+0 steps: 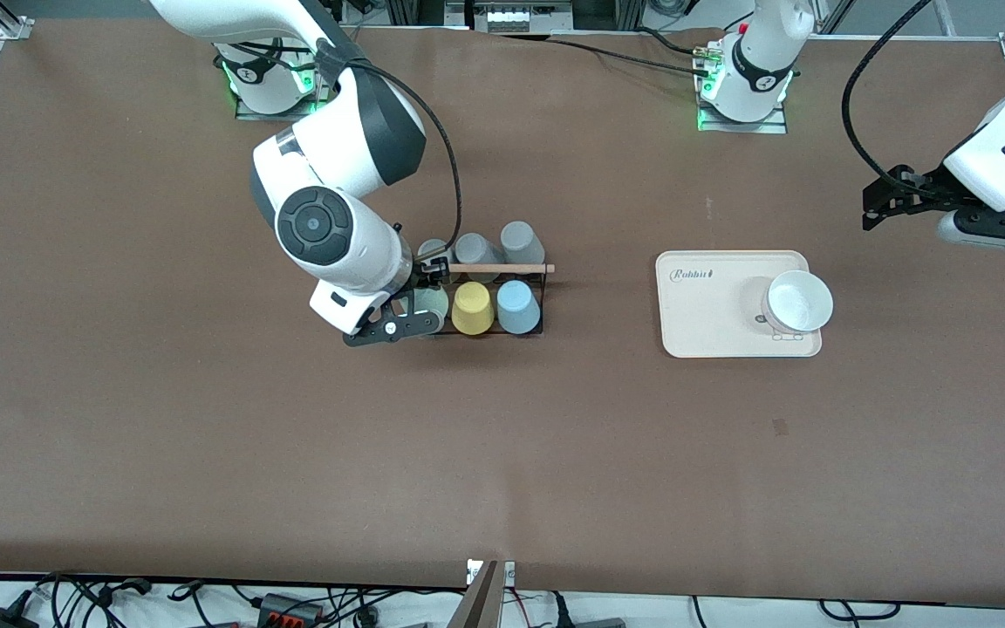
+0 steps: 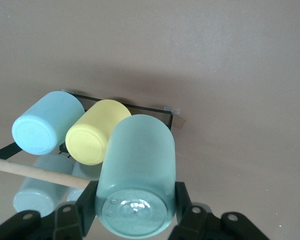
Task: Hang scattered cups on rack with three cups
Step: 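Carry the teal cup to the wooden rack with the right gripper, then hang the teal cup on the rack peg with the right gripper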
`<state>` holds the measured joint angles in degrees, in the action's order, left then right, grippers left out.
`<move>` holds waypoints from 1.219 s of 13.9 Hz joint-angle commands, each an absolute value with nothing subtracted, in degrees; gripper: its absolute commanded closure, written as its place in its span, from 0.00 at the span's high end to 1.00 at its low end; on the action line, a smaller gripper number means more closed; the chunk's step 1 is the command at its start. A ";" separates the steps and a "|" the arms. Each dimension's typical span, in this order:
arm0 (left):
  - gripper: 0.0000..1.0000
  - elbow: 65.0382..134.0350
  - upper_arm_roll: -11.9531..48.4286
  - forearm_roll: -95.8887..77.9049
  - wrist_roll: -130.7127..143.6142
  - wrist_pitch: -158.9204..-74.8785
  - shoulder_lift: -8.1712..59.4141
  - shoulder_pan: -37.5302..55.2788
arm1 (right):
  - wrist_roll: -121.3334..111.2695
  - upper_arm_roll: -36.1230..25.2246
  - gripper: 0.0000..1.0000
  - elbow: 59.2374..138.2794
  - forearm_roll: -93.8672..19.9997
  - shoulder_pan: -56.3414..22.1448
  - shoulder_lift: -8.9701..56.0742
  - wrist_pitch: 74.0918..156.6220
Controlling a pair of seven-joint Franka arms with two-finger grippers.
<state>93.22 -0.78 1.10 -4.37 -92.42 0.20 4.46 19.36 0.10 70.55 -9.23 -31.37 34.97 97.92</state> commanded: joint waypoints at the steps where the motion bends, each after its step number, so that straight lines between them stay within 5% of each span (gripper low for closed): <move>1: 1.00 91.49 -0.88 1.32 -4.92 -91.76 1.05 4.39 | 19.78 -0.26 0.28 68.55 -6.61 -32.86 36.73 97.12; 17: 1.00 91.49 -0.88 1.32 -4.92 -91.76 1.05 4.13 | 19.42 -0.35 0.28 68.64 -6.15 -33.57 41.04 98.17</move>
<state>93.15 -0.82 1.10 -4.37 -92.42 0.30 4.34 19.35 -0.24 70.45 -6.48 -33.34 39.82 98.42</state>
